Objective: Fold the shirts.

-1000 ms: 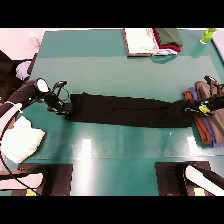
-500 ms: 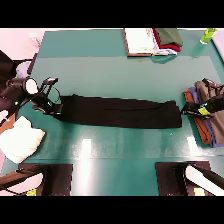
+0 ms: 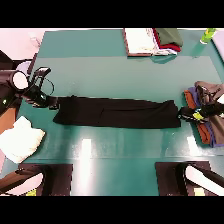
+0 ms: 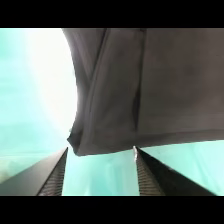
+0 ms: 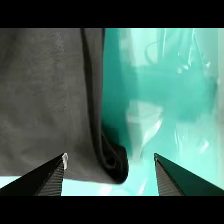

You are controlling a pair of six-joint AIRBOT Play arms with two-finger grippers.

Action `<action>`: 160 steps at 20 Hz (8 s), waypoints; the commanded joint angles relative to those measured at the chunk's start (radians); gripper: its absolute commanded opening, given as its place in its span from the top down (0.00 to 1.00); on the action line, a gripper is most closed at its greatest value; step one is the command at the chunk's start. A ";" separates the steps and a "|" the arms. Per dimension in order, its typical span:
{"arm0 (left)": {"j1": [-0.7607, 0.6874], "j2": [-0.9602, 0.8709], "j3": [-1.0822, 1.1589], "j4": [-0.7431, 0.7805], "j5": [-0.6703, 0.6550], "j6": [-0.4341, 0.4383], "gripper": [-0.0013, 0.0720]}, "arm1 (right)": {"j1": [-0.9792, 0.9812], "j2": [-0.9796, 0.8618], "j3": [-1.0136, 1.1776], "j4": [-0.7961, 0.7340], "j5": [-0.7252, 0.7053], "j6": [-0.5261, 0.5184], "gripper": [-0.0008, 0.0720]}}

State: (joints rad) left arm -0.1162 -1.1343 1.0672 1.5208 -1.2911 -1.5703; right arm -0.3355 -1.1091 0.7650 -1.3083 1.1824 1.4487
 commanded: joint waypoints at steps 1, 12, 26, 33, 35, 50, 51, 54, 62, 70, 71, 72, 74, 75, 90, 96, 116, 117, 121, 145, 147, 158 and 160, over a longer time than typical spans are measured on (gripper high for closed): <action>0.001 0.006 0.011 -0.094 -0.002 -0.002 0.31 | 0.042 -0.077 -0.004 0.009 -0.042 0.001 0.12; 0.000 0.005 0.009 -0.313 0.080 0.054 0.95 | 0.178 -0.090 -0.004 -0.002 -0.171 0.050 0.96; -0.477 -0.420 0.172 -0.464 0.424 0.052 0.95 | 0.352 0.116 0.467 0.008 0.165 0.103 0.97; -0.575 -0.624 0.373 -0.465 0.406 0.052 0.95 | 0.513 0.017 0.732 0.008 0.233 0.142 0.97; -0.573 -0.630 0.373 -0.461 0.394 0.052 0.95 | 0.555 -0.026 0.797 0.008 0.239 0.150 0.97; -0.113 -0.148 0.420 -0.019 0.172 0.034 0.95 | 0.960 -0.303 0.950 0.192 -0.066 0.186 0.96; -0.067 -0.097 0.420 0.015 0.159 0.034 0.95 | 1.010 -0.338 0.950 0.192 -0.126 0.186 0.96; 0.035 0.023 0.420 0.057 0.145 0.035 0.95 | 1.155 -0.472 0.950 0.192 -0.287 0.184 0.96; 0.090 0.093 0.420 0.059 0.076 0.038 0.95 | 1.249 -0.709 1.112 0.206 -0.402 0.111 0.37; 0.090 0.093 0.419 -0.026 0.055 0.054 0.95 | 0.874 -0.435 0.777 -0.071 -0.002 0.194 0.36; 0.090 0.093 0.419 -0.048 0.058 0.061 0.95 | 0.827 -0.408 0.706 -0.051 0.007 0.194 0.23; 0.090 0.092 0.419 -0.068 0.066 0.061 0.95 | 0.789 -0.392 0.647 -0.011 0.006 0.197 0.06; 0.090 0.092 0.419 -0.098 0.088 0.061 0.95 | 0.742 -0.395 0.563 0.087 -0.002 0.203 0.06; 0.090 0.092 0.419 -0.109 0.095 0.061 0.95 | 0.735 -0.410 0.537 0.123 -0.012 0.211 0.06; 0.086 0.093 0.419 -0.125 0.023 0.080 0.95 | 0.914 -0.707 0.744 0.196 -0.168 0.275 0.82; 0.086 0.093 0.419 -0.206 0.023 0.087 0.95 | 0.823 -0.689 0.985 -0.018 0.019 0.275 0.96; 0.086 0.093 0.419 -0.302 0.043 0.084 0.95 | -0.203 -0.472 1.184 -0.149 0.244 0.223 0.96; 0.086 0.093 0.419 -0.302 0.043 0.079 0.95 | -0.212 -0.470 1.185 -0.134 0.242 0.212 0.96; 0.086 0.093 0.419 -0.302 0.042 0.079 0.95 | -0.225 -0.415 1.186 -0.026 0.158 0.211 0.96; 0.086 0.093 0.419 -0.303 -0.052 0.176 0.95 | -0.452 0.177 0.406 -0.343 0.254 0.095 0.96; 0.086 0.093 0.419 -0.303 -0.053 0.176 0.95 | -0.506 0.218 0.285 -0.340 0.227 0.090 0.96; 0.086 0.093 0.419 -0.326 -0.047 0.176 0.95 | -0.556 0.149 0.459 -0.128 0.202 0.079 0.09; 0.086 0.093 0.419 -0.325 -0.042 0.193 0.95 | -0.429 0.142 0.513 0.051 0.204 0.079 0.09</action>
State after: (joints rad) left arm -0.0307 -1.0416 1.4864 1.2011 -1.3396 -1.3926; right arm -0.8631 -0.9520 1.1881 -1.4773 1.3918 1.5280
